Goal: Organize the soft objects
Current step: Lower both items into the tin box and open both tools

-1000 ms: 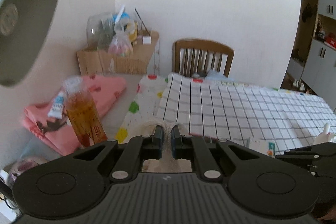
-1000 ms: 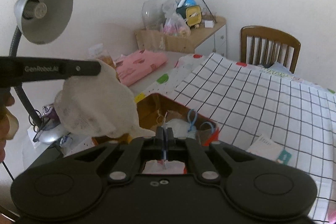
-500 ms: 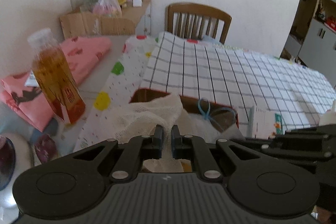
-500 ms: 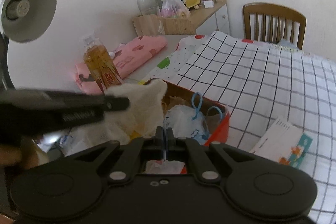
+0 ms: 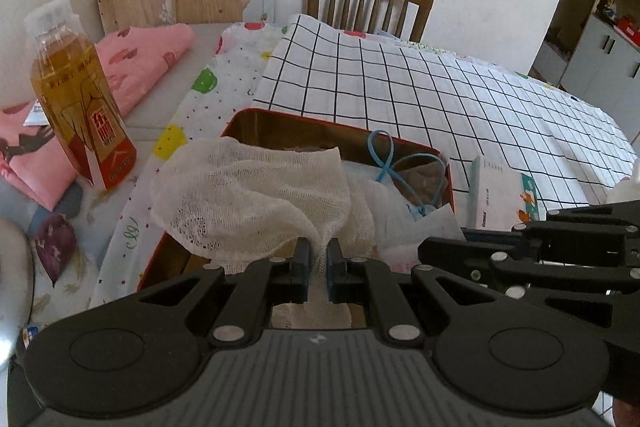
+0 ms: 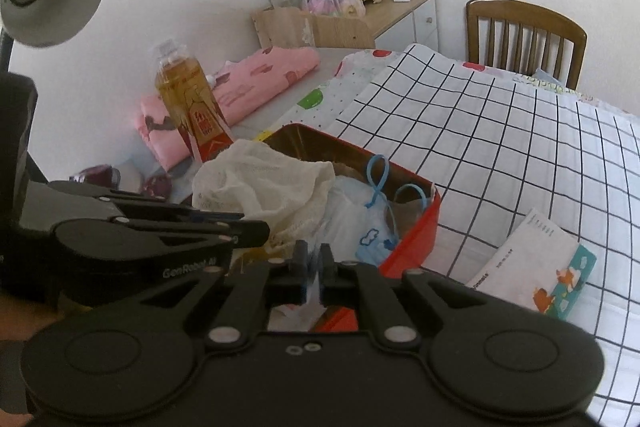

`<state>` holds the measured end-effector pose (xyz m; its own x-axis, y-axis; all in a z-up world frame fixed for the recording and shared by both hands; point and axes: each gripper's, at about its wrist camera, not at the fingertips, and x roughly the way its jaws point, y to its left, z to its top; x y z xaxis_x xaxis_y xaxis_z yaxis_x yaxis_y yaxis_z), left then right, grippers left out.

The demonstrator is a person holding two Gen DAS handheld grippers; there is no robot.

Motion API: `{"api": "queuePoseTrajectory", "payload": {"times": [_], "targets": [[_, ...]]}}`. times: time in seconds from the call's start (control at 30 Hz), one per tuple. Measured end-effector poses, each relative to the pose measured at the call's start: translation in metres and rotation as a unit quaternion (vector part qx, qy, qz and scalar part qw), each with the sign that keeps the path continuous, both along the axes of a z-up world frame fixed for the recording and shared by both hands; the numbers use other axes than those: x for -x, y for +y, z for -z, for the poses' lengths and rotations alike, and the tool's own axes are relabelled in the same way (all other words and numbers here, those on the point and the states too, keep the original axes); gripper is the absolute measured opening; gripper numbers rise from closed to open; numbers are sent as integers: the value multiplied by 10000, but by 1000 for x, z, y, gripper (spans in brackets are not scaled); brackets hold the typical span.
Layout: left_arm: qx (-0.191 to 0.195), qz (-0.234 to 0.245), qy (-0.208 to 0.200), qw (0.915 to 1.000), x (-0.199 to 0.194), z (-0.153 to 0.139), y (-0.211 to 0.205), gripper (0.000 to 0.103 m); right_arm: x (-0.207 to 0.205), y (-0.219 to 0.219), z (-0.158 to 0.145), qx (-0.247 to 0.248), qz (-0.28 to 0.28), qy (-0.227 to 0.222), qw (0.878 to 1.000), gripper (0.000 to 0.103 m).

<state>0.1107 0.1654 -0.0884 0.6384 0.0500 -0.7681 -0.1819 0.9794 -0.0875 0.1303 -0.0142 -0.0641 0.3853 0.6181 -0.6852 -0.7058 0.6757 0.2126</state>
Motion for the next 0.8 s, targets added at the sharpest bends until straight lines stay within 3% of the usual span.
{"api": "queuePoseTrajectory", "payload": {"times": [0.13, 0.4, 0.6, 0.67, 0.77, 0.8], "targets": [[4, -19, -18, 10000, 3, -2, 1, 8, 5, 2, -2, 138, -137, -175, 9997, 17], [152, -60, -128, 9998, 15, -9, 7, 9, 17, -2, -11, 216, -259, -540, 9980, 44], [114, -35, -257, 9996, 24, -16, 6, 15, 22, -14, -20, 186, -180, -725, 9970, 51], [162, -16, -320, 9994, 27, -19, 5, 21, 25, -20, -24, 176, -146, -781, 9967, 52], [168, 31, -435, 9989, 31, -24, 3, 43, 30, -29, -31, 164, -82, -855, 9962, 55], [147, 32, -476, 9988, 33, -26, 1, 65, 31, -32, -32, 159, -57, -870, 9961, 55]]}}
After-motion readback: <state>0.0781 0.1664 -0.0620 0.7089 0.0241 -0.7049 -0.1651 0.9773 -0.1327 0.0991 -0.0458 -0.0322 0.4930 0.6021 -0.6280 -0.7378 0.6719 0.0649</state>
